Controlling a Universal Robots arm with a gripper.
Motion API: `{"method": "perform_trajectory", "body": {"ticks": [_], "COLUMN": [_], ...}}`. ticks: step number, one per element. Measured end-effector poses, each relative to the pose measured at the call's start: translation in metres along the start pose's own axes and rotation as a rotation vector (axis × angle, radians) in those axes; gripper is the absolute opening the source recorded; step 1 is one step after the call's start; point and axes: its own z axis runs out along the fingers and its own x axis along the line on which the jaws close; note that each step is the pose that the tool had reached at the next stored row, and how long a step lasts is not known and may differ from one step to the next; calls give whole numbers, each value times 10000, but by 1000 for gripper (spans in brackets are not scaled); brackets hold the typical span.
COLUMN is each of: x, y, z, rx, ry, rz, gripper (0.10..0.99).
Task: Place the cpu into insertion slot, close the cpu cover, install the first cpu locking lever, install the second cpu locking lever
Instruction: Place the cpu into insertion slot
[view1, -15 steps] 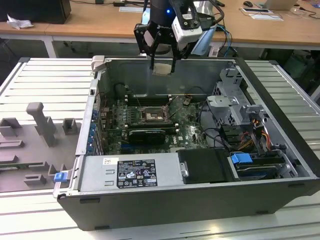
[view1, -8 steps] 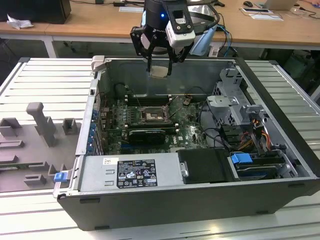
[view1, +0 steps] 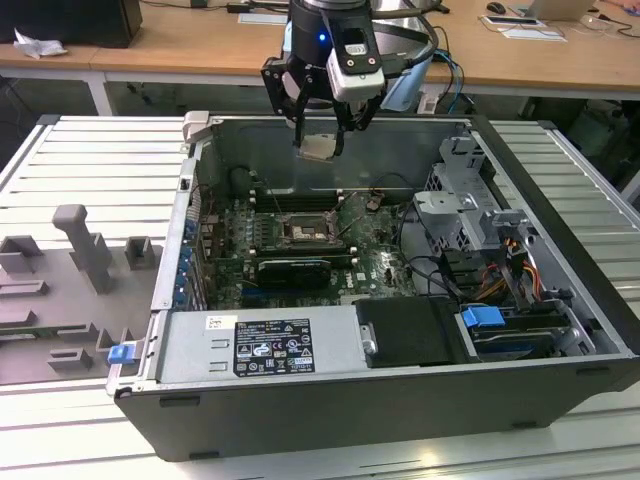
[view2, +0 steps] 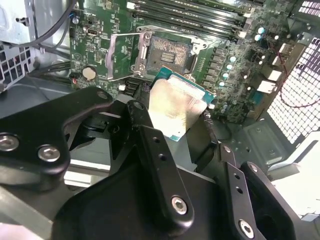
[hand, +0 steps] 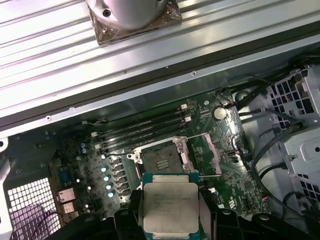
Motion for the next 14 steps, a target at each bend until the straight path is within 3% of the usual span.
{"method": "perform_trajectory", "body": {"ticks": [14], "x": [-1], "y": [-7], "z": [75], "rx": [-11], "ry": [-67], "rz": [956], "gripper": [537]}}
